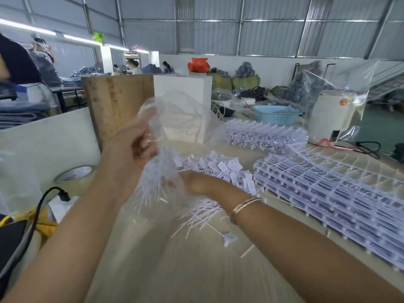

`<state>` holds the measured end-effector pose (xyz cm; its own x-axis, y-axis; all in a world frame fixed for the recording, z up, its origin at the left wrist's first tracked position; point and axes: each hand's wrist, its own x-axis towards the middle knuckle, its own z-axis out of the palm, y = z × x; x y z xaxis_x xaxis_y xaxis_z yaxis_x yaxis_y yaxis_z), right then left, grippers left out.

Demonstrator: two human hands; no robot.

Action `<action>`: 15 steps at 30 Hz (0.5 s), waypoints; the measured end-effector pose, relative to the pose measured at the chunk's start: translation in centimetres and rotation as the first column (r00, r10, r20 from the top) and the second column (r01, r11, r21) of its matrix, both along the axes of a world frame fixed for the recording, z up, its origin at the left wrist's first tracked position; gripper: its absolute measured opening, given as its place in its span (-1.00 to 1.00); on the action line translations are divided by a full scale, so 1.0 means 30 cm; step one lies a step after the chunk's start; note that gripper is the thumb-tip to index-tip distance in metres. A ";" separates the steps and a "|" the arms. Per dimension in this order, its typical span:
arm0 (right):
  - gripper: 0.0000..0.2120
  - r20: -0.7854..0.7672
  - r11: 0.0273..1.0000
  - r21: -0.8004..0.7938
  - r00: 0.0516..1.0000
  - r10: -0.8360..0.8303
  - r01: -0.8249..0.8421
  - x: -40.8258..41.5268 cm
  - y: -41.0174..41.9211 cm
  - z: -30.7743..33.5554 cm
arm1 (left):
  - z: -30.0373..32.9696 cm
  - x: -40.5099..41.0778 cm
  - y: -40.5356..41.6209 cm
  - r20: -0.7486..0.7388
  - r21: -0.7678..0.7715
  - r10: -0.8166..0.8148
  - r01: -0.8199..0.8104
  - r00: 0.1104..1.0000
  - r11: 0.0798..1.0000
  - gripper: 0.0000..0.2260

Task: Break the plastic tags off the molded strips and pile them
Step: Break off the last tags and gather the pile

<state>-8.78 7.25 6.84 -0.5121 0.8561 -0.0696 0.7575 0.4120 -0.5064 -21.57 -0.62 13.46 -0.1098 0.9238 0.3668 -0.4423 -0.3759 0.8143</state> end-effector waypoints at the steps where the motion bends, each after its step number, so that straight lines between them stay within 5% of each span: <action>1: -0.68 0.002 0.999 -0.041 1.000 -0.026 0.026 0.027 -0.012 0.024 | 0.000 -0.005 0.005 0.001 0.004 0.029 -0.029 1.000 1.000 -0.77; 5: -0.59 -0.142 0.983 -0.184 0.989 -0.029 0.002 0.194 -0.085 0.051 | -0.052 0.052 0.026 -0.326 0.083 0.190 -0.172 0.926 0.982 -0.80; 8: -0.75 -0.180 0.986 -0.163 0.984 0.018 -0.047 0.255 -0.128 0.037 | -0.130 0.121 0.035 -0.661 0.152 0.174 -0.097 0.730 0.984 -0.48; 9: -0.82 -0.152 0.993 -0.105 0.987 0.044 -0.061 0.276 -0.139 0.029 | -0.162 0.142 0.036 -0.788 0.144 0.117 -0.003 0.604 0.990 -0.31; 11: -0.73 -0.172 0.998 0.016 0.983 0.059 -0.057 0.318 -0.174 0.021 | -0.224 0.165 0.048 -0.975 0.075 0.054 0.088 0.215 0.993 -0.14; 13: -0.63 -0.300 0.998 0.063 0.954 0.000 0.020 0.382 -0.223 0.025 | -0.272 0.157 0.069 -0.987 0.097 0.097 0.004 -0.126 0.995 -0.15; 15: -0.59 -0.501 0.981 0.048 0.854 -0.140 0.188 0.496 -0.285 0.030 | -0.286 0.149 0.077 -0.927 0.271 0.237 -0.081 -0.292 0.959 -0.26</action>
